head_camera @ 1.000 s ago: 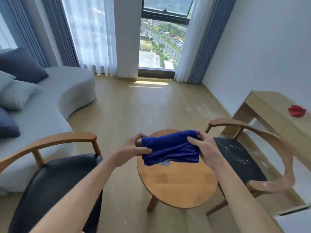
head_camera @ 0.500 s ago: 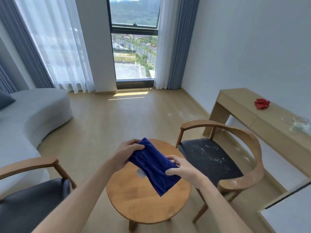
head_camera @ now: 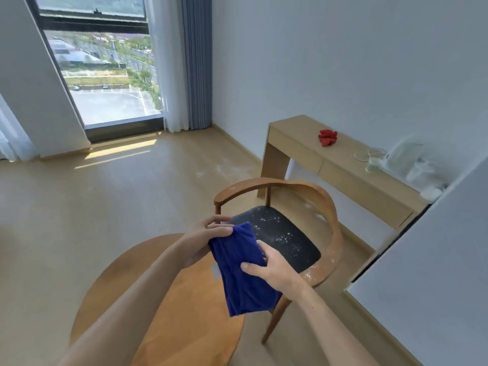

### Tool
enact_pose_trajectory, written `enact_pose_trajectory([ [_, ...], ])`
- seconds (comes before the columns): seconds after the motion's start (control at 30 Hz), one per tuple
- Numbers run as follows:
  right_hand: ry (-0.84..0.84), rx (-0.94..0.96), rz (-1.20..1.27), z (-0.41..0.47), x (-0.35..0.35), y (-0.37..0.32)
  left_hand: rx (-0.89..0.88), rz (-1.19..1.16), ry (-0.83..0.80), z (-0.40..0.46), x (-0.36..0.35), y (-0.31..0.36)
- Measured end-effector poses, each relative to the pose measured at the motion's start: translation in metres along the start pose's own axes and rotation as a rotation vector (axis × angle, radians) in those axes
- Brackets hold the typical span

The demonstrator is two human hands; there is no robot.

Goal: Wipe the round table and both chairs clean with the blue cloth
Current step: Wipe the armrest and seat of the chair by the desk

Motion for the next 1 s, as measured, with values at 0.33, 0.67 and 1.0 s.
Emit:
enact_pose_trajectory([
  [0.33,0.411,-0.120,0.135,0.023,0.121,0.050,0.057,-0.018,-0.193,0.125,-0.112,-0.037],
  [0.67,0.594,-0.101,-0.034,0.040,0.227,0.112,0.108,0.100,0.039,0.227,-0.211,-0.056],
  [1.0,0.572,-0.035,-0.503,0.093,0.335,0.162,0.297,0.013,0.326,0.333,-0.302,-0.090],
])
Point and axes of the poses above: each hand's wrist, its own z-axis towards the middle knuckle, its own x-axis out of the back of the hand, y = z × x, the point moved 4 cm from there along z, towards the middle knuckle, and after that the axes turned 7 degrees about -x, right-handed, at the moved point
